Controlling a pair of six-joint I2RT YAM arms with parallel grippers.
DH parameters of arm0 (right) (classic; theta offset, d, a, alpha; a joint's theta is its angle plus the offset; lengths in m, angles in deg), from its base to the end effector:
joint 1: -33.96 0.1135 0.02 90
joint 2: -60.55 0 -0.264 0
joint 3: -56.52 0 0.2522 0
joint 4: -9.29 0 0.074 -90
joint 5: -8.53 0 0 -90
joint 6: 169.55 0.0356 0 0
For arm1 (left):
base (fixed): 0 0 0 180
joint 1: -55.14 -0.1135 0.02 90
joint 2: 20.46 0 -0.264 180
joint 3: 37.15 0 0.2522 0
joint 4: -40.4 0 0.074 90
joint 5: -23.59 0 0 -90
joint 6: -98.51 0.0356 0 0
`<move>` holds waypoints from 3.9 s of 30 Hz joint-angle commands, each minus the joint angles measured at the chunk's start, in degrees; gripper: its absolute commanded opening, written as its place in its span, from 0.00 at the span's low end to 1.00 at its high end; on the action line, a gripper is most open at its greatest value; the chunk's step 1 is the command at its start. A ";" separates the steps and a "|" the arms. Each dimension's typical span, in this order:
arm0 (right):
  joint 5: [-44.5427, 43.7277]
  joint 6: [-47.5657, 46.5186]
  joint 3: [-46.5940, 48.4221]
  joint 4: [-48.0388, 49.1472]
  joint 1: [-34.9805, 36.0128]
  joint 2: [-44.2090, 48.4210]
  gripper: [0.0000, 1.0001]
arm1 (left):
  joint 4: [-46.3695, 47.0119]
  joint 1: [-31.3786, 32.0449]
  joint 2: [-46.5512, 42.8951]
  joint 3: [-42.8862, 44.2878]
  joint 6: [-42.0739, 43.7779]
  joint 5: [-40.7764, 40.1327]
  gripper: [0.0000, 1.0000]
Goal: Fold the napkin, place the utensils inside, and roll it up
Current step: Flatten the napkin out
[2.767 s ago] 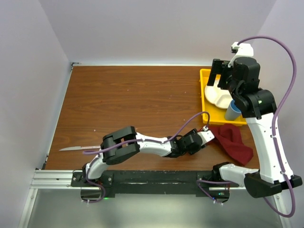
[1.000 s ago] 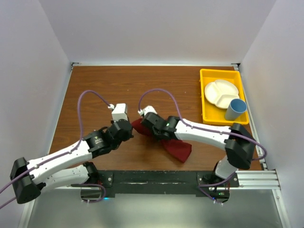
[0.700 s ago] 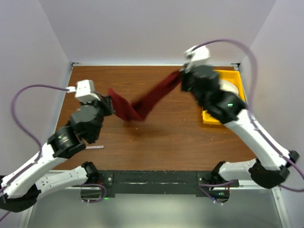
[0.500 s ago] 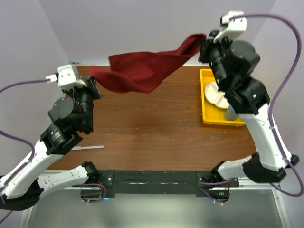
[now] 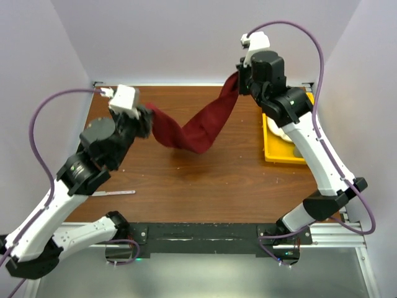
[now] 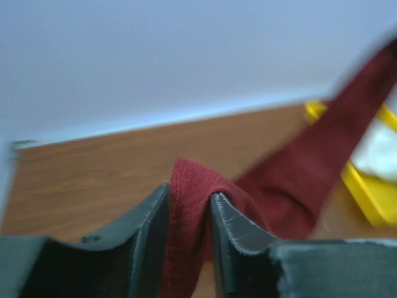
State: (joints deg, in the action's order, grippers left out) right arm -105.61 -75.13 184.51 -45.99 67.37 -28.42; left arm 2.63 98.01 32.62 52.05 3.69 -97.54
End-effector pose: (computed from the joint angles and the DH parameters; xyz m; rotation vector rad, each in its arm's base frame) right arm 0.2696 0.1604 0.5064 -0.1717 1.8217 0.0738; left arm 0.1368 -0.1019 0.4702 0.1083 1.5958 -0.2131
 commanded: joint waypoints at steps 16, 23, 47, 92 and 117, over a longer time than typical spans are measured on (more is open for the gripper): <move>51.75 8.74 -27.32 7.50 -0.01 13.03 0.00 | 16.09 0.02 11.86 -9.61 -6.25 44.66 0.82; 50.15 10.87 -19.06 5.40 -0.10 11.37 0.00 | 23.13 0.11 13.63 -11.28 -6.87 44.67 0.75; 53.05 9.63 -13.07 3.11 -0.10 10.83 0.00 | 21.81 -0.77 10.10 -6.71 -4.67 38.16 0.59; 43.31 2.95 -13.24 12.77 -0.01 41.94 0.00 | -10.87 -10.35 -2.28 24.66 -5.11 48.11 0.00; -1.55 -3.36 11.46 -3.68 -8.54 -36.38 0.61 | -19.09 -20.11 60.77 39.47 3.76 8.27 0.62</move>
State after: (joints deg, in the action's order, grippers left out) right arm -105.54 -74.75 190.33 -39.49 59.50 -66.32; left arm -19.25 78.21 108.11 91.90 10.79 -84.36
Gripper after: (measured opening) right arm 0.367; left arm 0.600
